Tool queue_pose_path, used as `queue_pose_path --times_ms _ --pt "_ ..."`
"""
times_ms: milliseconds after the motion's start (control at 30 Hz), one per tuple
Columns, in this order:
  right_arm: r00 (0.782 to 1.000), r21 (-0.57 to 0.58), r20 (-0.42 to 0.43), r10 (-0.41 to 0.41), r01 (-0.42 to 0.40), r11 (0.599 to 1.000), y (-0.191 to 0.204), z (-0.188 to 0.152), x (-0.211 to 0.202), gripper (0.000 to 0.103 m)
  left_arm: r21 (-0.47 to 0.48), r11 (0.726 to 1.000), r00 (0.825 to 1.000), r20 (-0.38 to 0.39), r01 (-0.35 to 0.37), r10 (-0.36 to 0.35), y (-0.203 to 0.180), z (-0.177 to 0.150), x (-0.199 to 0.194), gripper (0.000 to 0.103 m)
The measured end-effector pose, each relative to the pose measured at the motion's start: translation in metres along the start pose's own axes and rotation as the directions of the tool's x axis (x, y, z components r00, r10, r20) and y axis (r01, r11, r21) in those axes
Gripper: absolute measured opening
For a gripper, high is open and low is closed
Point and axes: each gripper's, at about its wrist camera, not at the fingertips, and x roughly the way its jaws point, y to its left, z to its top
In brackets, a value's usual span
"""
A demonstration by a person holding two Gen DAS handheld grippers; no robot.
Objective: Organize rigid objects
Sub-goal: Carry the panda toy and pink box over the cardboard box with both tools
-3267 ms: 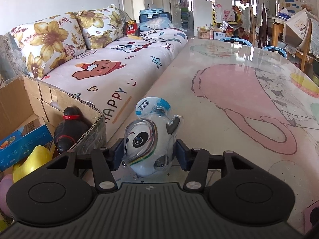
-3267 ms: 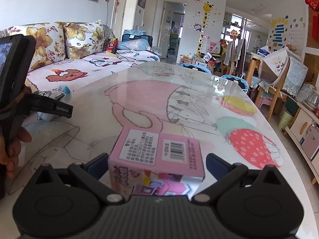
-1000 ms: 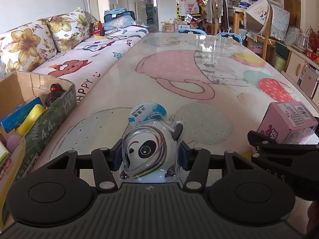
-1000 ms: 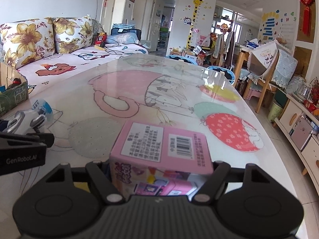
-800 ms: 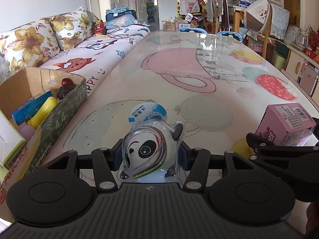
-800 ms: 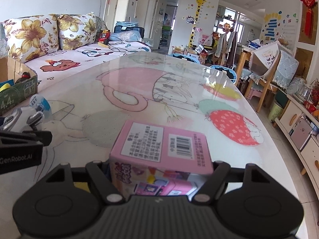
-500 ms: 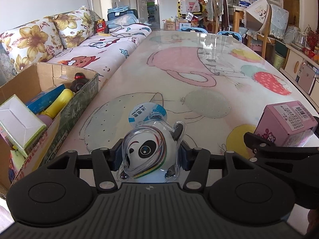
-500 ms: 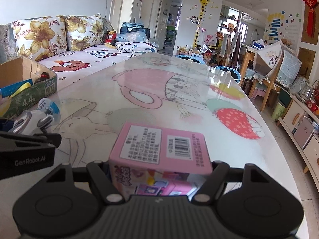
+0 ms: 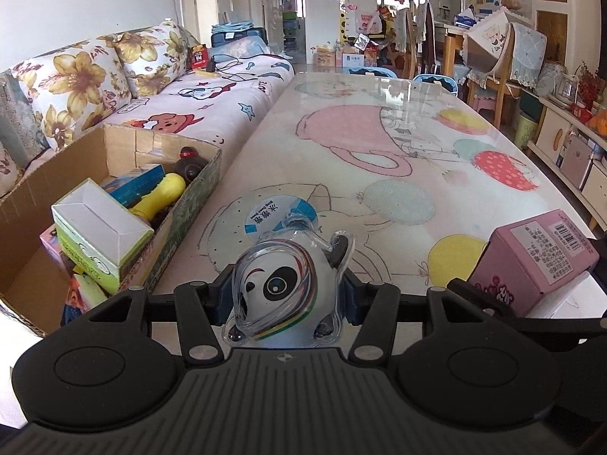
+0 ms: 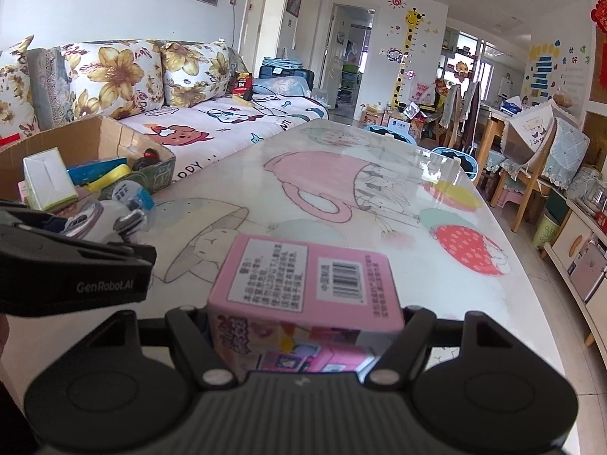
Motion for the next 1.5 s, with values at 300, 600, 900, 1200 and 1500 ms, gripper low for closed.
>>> queue_pose_path --times_ms 300,600,900,1200,1500 --pt "0.999 -0.03 0.018 0.045 -0.044 0.999 0.025 0.01 -0.021 0.074 -0.019 0.999 0.999 0.031 -0.033 0.034 0.006 0.0 -0.009 0.066" --pt "0.992 -0.08 0.048 0.121 -0.117 0.99 0.058 0.029 -0.039 0.074 -0.066 0.994 0.994 0.057 -0.086 0.09 0.02 0.001 -0.017 0.066" --pt "0.979 -0.156 0.08 0.185 -0.171 0.973 0.093 0.051 -0.05 0.074 -0.116 0.982 0.986 0.061 -0.147 0.155 0.032 0.002 -0.016 0.066" --pt "0.966 -0.226 0.108 0.234 -0.205 0.952 0.12 0.078 -0.047 0.074 -0.181 0.967 0.981 0.049 -0.178 0.189 0.041 0.012 -0.001 0.066" --pt "0.951 -0.235 0.112 0.287 -0.256 0.938 0.137 0.112 -0.018 0.074 -0.256 0.943 0.973 0.032 -0.212 0.228 0.052 0.019 0.009 0.066"
